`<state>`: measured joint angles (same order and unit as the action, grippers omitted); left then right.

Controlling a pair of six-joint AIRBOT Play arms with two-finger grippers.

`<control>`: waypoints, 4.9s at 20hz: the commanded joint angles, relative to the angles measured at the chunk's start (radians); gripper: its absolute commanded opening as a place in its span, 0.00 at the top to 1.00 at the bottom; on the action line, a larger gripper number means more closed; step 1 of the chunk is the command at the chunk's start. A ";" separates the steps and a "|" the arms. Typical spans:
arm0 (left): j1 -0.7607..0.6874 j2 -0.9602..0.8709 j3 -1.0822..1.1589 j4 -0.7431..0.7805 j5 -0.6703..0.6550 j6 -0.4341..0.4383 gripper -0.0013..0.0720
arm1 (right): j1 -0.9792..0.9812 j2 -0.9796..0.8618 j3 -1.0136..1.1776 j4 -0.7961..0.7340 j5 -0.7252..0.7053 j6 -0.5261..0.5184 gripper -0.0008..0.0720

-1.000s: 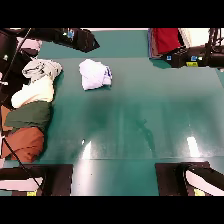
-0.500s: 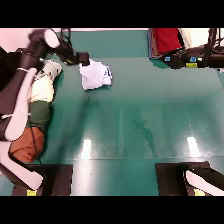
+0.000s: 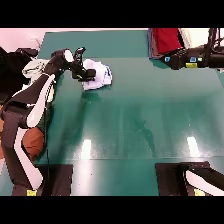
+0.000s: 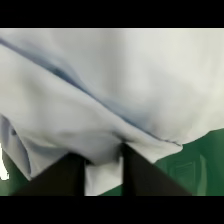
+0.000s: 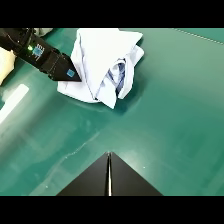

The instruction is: Fold the shirts.

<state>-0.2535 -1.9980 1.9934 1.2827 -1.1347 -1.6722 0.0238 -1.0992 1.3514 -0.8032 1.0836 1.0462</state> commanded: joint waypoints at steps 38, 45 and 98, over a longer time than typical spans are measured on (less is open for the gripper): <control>0.127 0.366 -0.612 -0.270 0.141 0.246 0.16 | -0.002 0.021 0.406 -0.165 0.103 0.152 0.97; 0.023 0.278 -0.612 -0.354 0.295 0.320 0.16 | -0.002 -0.017 0.406 -0.161 0.136 0.153 0.97; 0.090 0.951 -0.460 -0.089 -0.125 0.282 0.95 | -0.227 0.095 0.080 -0.254 0.352 0.323 0.97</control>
<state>-0.1638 -0.9829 1.7317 1.2091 -1.2350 -1.3861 -0.2840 -0.9073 1.5417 -1.0317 1.4029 1.3258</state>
